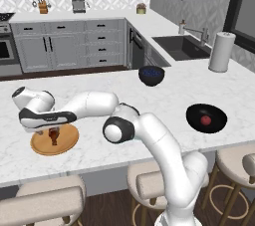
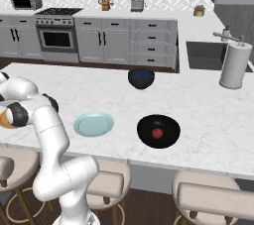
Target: Pick the chicken drumstick and tomato from their plates and place them in the bowl. Then put the bowl in the fridge.
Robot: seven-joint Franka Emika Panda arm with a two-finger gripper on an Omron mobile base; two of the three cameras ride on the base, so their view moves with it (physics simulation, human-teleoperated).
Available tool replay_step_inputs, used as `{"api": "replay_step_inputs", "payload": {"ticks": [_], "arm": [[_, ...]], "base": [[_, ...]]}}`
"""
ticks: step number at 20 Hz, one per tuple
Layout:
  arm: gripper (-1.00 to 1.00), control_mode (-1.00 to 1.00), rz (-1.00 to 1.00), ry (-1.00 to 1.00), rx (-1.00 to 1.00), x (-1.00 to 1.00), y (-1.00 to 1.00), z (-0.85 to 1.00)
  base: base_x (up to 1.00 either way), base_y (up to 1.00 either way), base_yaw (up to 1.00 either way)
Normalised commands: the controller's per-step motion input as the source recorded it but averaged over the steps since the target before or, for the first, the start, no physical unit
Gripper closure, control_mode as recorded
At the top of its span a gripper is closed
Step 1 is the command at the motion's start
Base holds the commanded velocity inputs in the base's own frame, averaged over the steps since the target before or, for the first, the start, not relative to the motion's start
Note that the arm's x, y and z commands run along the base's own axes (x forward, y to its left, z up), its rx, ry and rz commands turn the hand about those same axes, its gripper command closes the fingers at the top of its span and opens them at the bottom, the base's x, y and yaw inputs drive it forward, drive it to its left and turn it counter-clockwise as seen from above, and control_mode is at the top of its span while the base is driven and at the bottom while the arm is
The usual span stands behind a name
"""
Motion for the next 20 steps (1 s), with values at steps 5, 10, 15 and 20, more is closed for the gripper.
{"api": "replay_step_inputs", "payload": {"ticks": [5, 10, 15, 20], "arm": [[-1.0, -1.0, 0.0, 0.0, 0.0, 0.04, -0.35, -0.42], [-1.0, -1.0, 0.04, 0.0, 0.02, 0.14, -0.12, -0.42], [1.0, -1.0, 0.02, -0.07, 0.08, -0.22, -0.15, -0.52], [1.0, -1.0, 0.0, -0.2, 0.11, -0.38, -0.37, -0.78]], "base": [[0.0, 0.0, 0.0], [0.0, 0.0, 0.0], [0.0, 0.0, 0.0], [0.0, 0.0, 0.0]]}}
